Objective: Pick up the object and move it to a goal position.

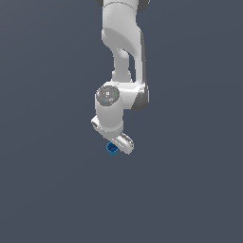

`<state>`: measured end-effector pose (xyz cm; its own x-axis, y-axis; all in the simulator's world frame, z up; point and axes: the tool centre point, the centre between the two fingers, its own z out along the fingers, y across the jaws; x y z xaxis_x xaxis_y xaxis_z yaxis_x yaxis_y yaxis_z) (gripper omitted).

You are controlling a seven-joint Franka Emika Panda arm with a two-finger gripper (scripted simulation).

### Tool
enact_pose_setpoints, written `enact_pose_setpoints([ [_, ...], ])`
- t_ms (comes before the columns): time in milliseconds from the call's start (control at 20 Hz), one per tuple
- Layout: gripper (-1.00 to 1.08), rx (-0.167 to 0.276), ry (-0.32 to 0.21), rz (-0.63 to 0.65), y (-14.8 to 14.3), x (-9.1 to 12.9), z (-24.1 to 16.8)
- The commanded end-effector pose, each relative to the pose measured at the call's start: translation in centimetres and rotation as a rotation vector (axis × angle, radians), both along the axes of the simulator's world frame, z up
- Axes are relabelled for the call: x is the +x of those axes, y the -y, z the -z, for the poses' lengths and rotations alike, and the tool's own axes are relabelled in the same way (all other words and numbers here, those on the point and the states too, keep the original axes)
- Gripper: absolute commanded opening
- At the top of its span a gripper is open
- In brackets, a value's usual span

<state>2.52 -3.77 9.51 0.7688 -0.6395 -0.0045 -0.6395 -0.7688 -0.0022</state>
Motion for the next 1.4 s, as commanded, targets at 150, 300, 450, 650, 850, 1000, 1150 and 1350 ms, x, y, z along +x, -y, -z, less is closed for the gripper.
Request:
enact_pose_setpoints([
  [150, 1.00, -0.004, 0.002, 0.045, 0.4, 0.2, 0.4],
  [300, 1.00, -0.004, 0.001, 0.044, 0.4, 0.2, 0.4],
  [450, 1.00, -0.004, 0.001, 0.044, 0.4, 0.2, 0.8],
  [650, 1.00, -0.004, 0.002, 0.046, 0.5, 0.1, 2.4],
  [850, 1.00, -0.005, 0.002, 0.048, 0.5, 0.1, 4.5],
  [1000, 1.00, -0.005, 0.002, 0.049, 0.5, 0.1, 5.3],
  [1150, 1.00, -0.005, 0.002, 0.049, 0.5, 0.2, 5.5],
  [1350, -1.00, -0.005, 0.002, 0.049, 0.5, 0.2, 5.5],
])
